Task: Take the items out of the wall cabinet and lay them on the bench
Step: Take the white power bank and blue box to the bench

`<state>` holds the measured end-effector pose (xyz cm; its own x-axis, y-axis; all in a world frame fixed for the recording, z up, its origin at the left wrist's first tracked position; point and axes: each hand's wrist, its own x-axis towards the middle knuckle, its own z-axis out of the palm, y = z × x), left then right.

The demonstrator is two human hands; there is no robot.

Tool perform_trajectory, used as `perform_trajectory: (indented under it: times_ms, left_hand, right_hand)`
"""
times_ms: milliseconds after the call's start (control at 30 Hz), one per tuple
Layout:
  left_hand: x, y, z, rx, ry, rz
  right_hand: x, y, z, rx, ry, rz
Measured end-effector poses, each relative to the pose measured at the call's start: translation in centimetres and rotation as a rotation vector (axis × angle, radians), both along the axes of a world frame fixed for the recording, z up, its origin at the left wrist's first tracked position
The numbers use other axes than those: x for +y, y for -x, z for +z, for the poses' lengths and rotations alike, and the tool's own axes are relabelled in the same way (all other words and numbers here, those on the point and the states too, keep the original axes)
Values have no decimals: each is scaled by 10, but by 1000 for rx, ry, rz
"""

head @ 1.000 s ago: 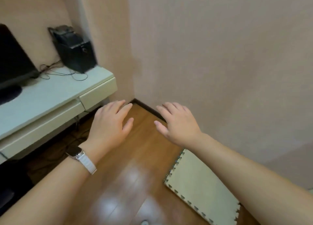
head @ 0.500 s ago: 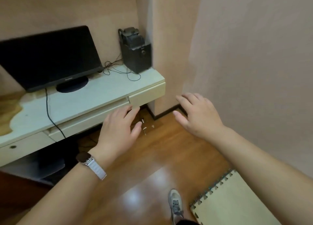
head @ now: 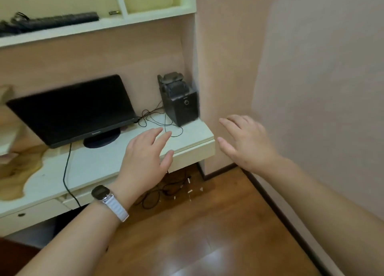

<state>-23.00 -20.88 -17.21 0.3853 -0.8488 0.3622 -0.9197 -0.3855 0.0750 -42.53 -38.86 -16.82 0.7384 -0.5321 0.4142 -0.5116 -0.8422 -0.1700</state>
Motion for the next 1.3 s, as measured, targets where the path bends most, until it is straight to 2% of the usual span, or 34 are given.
perform_trajectory:
  times_ms: [300, 567, 867, 1300]
  left_hand:
    - [-44, -74, 30, -52, 44, 72]
    - [-105, -188, 55, -143, 201, -29]
    - [-178, -298, 150, -211, 337, -158]
    - [-262, -333, 274, -322, 660, -283]
  right_hand:
    - [-55, -84, 37, -54, 54, 94]
    - [-96, -190, 75, -147, 198, 102]
    - [-135, -292, 153, -216, 313, 46]
    - [-204, -336, 267, -392, 433, 29]
